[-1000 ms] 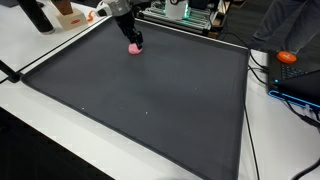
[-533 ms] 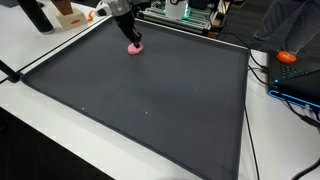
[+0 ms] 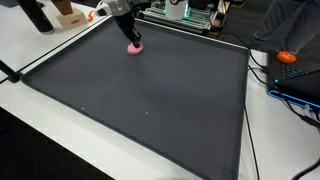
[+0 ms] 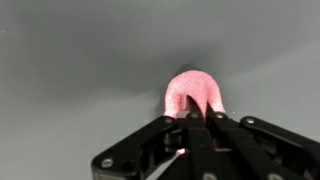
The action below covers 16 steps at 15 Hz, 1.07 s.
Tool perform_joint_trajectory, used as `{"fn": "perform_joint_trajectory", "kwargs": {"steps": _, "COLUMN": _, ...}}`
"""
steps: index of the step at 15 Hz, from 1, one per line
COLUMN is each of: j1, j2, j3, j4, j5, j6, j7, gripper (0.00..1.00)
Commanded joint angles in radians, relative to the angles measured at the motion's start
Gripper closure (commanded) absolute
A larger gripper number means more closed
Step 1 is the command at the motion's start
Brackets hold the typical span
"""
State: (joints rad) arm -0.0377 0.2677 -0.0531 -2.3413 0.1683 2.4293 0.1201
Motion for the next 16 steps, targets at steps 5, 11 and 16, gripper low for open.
{"fn": "perform_joint_trajectory", "kwargs": {"steps": 5, "j1": 0.002, "j2": 0.001, "j3": -0.003, "j4": -0.013, "j5": -0.010, "j6": 0.019, "j7": 0.044, "gripper": 0.99}}
{"fn": "perform_joint_trajectory", "kwargs": {"steps": 11, "j1": 0.002, "j2": -0.009, "j3": -0.002, "j4": -0.012, "j5": -0.007, "j6": 0.003, "j7": 0.052, "gripper": 0.64}}
{"fn": "perform_joint_trajectory", "kwargs": {"steps": 16, "j1": 0.003, "j2": -0.018, "j3": -0.003, "j4": -0.011, "j5": -0.011, "j6": -0.005, "j7": 0.058, "gripper": 0.27}}
